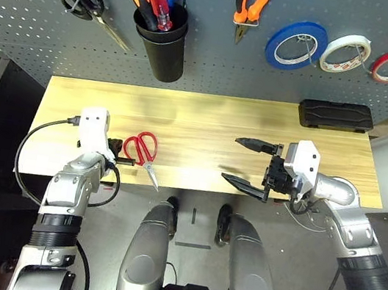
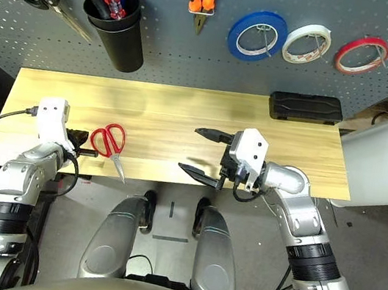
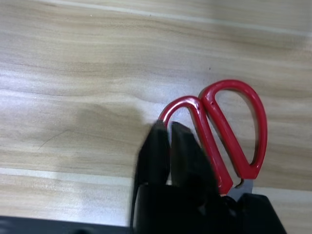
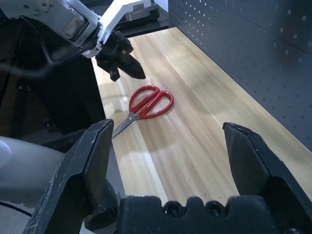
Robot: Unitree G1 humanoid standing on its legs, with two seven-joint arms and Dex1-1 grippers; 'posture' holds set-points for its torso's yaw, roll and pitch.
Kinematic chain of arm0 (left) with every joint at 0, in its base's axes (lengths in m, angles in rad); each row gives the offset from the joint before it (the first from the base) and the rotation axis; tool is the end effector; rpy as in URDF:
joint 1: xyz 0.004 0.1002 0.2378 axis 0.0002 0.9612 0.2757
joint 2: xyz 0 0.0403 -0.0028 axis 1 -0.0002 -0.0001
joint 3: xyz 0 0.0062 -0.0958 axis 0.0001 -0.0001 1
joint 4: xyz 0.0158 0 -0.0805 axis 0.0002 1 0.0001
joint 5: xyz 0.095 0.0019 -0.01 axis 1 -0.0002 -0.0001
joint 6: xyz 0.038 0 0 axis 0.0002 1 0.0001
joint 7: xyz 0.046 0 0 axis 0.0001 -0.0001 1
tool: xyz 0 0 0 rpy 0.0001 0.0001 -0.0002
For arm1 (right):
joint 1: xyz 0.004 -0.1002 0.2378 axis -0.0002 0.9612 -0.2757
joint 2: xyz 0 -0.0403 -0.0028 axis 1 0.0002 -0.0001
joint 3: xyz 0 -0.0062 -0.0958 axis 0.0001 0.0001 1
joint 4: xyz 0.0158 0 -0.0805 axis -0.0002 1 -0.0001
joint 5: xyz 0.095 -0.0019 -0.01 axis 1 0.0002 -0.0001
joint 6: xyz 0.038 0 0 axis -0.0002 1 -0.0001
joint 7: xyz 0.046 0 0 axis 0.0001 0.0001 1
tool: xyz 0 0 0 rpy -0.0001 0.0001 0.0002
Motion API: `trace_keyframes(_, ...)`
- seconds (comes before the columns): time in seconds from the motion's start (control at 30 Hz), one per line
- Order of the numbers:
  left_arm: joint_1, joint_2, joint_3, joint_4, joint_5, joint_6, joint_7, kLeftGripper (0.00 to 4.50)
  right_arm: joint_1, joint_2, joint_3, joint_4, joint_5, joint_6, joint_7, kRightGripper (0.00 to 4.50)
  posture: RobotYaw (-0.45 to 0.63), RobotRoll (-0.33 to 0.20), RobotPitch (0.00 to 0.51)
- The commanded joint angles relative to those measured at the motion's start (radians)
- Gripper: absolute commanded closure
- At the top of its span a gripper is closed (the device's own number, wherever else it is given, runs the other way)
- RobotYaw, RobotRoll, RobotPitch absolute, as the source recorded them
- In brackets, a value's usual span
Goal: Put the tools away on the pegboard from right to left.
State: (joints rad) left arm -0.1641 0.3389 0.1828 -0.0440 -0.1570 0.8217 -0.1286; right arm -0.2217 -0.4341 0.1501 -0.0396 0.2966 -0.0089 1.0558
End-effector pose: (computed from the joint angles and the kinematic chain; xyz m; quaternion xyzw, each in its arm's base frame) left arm 0.2176 0.2361 0.0778 0.0325 0.2833 0.0343 0.9579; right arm 0.2350 -0.1837 0.1093 -0.1168 -0.0521 0.5836 0.8019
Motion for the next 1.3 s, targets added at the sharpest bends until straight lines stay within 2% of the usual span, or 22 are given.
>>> trace_keyframes(0.03,0.033,0.005,-0.005,-0.017,0.0,0.029,-0.013,2.82,0.022,-0.002,0.017,-0.016,0.003,0.002,0.002,0.0,-0.02,0.0,0.34)
trace_keyframes(0.23,0.043,0.008,-0.016,-0.029,0.001,0.051,-0.034,0.51,0.018,0.0,0.018,-0.013,0.005,-0.002,0.006,0.0,-0.01,0.0,0.34)
trace_keyframes(0.27,0.045,0.009,-0.019,-0.03,0.002,0.053,-0.037,0.17,0.018,0.0,0.018,-0.013,0.005,-0.002,0.006,0.0,-0.01,0.0,0.34)
trace_keyframes(0.3,0.047,0.009,-0.022,-0.03,0.004,0.053,-0.038,0.03,0.018,0.0,0.019,-0.014,0.005,-0.002,0.007,0.0,-0.01,0.0,0.34)
trace_keyframes(1.27,0.033,-0.012,-0.034,0.108,0.051,-0.021,-0.006,0.03,0.015,0.004,0.019,-0.023,0.022,-0.003,0.006,0.0,-0.03,0.0,0.331)
trace_keyframes(1.3,0.032,-0.013,-0.034,0.112,0.052,-0.024,-0.005,0.19,0.015,0.004,0.019,-0.023,0.023,-0.003,0.006,0.0,-0.03,0.0,0.331)
